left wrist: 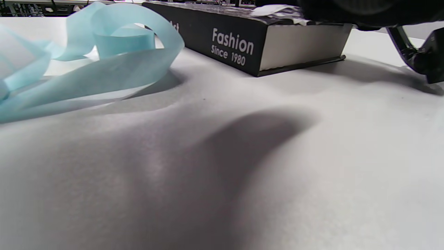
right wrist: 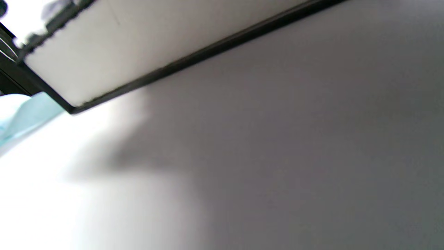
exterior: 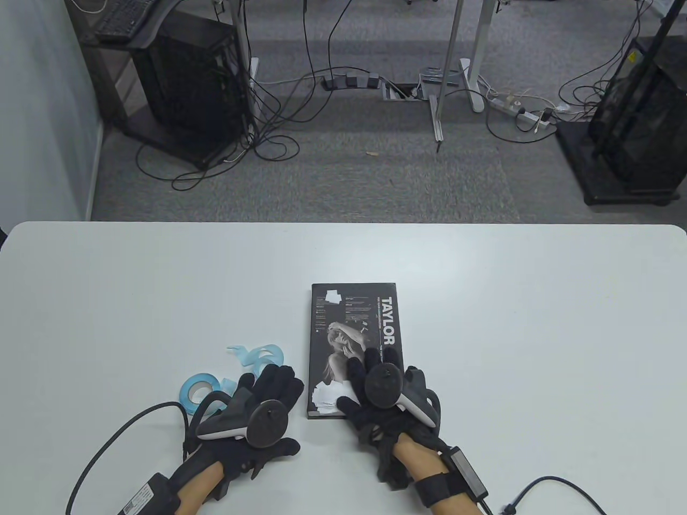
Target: Tear off one label from label roll
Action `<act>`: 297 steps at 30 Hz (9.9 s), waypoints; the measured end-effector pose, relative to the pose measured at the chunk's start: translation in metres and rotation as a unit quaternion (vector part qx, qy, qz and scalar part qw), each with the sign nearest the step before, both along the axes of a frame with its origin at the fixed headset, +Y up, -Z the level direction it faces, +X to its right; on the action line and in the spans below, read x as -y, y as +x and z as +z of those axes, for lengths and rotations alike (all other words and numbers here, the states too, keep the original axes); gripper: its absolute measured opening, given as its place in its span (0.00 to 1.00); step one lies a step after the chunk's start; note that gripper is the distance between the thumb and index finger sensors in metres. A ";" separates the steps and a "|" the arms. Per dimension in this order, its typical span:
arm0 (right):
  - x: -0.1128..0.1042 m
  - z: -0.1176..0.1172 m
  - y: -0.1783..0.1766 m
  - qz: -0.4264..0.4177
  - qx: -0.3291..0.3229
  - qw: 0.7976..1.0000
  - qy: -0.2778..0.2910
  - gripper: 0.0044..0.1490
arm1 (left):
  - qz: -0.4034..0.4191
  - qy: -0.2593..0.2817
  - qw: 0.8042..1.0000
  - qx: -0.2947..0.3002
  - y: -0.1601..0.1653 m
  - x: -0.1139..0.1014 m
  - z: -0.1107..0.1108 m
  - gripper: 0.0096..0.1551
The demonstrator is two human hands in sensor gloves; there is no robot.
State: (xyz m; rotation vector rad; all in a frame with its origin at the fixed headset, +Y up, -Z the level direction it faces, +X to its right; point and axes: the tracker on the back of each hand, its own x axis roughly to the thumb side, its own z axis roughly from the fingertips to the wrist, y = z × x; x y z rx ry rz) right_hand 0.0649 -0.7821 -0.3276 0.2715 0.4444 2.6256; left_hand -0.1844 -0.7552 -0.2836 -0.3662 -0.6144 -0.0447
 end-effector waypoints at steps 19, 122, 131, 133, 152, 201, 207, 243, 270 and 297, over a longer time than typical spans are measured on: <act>-0.052 0.011 0.083 -0.108 0.036 0.992 0.051 0.49 | -0.012 0.039 0.985 -0.167 -0.083 -0.026 -0.015 0.56; -0.060 0.071 -0.032 -0.269 -0.001 0.939 0.213 0.25 | 0.281 -0.096 0.955 0.009 -0.024 -0.039 0.002 0.33; -0.060 0.062 -0.022 -0.280 0.016 0.939 0.200 0.23 | 0.275 -0.099 0.956 0.009 -0.025 -0.039 0.001 0.33; -0.060 0.059 -0.015 -0.276 0.025 0.940 0.199 0.23 | 0.268 -0.099 0.958 0.008 -0.026 -0.037 0.001 0.33; -0.053 0.026 0.040 0.107 -0.018 0.927 0.358 0.22 | 0.225 -0.082 0.971 -0.005 -0.035 -0.036 0.000 0.33; -0.071 0.013 0.104 -0.090 0.095 0.958 0.255 0.25 | 0.089 0.014 0.988 -0.122 -0.080 -0.038 -0.020 0.33; -0.079 0.018 0.111 -0.111 0.133 0.941 0.291 0.23 | 0.061 0.007 0.982 -0.177 -0.105 -0.029 -0.029 0.33; -0.079 0.018 0.106 -0.119 0.119 0.943 0.289 0.23 | -0.057 -0.064 0.954 -0.288 -0.143 0.003 -0.041 0.42; -0.064 0.028 0.049 -0.053 -0.013 0.967 0.250 0.34 | 0.025 -0.050 0.986 0.156 0.069 0.001 0.064 0.58; -0.015 0.042 -0.026 0.090 -0.149 0.985 -0.007 0.50 | 0.026 -0.039 0.990 0.133 0.062 -0.002 0.063 0.58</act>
